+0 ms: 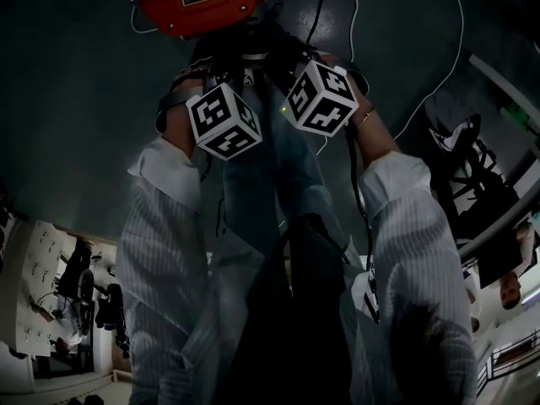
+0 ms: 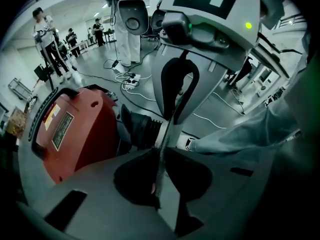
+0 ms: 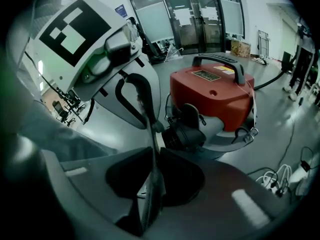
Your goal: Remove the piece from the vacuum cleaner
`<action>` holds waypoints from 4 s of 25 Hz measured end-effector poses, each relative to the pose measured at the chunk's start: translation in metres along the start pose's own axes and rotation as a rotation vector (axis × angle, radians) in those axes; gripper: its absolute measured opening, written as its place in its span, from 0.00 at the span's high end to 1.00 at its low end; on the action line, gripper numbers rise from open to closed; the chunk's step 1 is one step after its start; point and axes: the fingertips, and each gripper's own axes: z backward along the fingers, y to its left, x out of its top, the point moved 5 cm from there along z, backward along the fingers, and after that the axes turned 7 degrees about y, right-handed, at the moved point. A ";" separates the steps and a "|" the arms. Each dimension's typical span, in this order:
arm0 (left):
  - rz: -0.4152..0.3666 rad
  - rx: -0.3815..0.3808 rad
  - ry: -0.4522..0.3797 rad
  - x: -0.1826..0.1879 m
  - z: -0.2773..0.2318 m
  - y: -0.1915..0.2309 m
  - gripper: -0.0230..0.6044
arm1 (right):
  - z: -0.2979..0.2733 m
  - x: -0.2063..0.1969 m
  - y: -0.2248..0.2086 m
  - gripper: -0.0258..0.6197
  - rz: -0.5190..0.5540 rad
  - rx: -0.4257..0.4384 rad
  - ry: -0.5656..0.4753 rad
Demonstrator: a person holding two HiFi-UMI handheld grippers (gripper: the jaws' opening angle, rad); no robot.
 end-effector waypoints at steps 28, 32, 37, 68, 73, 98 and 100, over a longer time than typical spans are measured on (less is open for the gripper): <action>0.102 -0.207 0.060 -0.007 -0.001 -0.036 0.87 | -0.005 -0.019 0.031 0.86 0.009 0.132 0.026; 0.097 -0.228 0.070 -0.012 -0.002 -0.040 0.87 | -0.009 -0.019 0.038 0.86 0.016 0.148 0.037; 0.061 -0.240 0.067 -0.013 -0.001 -0.067 0.89 | -0.006 -0.034 0.067 0.90 0.049 0.137 0.042; 0.093 0.093 -0.199 0.095 0.431 -0.027 0.91 | 0.481 0.103 0.101 0.94 -0.445 -0.400 -0.798; 0.195 0.162 -0.267 0.103 0.473 -0.018 0.92 | 0.545 0.124 0.114 0.96 -0.446 -0.518 -0.879; 0.157 0.284 -0.293 0.127 0.530 -0.003 0.92 | 0.579 0.162 0.133 0.96 -0.328 -0.493 -0.935; 0.159 0.283 -0.293 0.127 0.531 -0.001 0.92 | 0.579 0.163 0.131 0.96 -0.330 -0.494 -0.937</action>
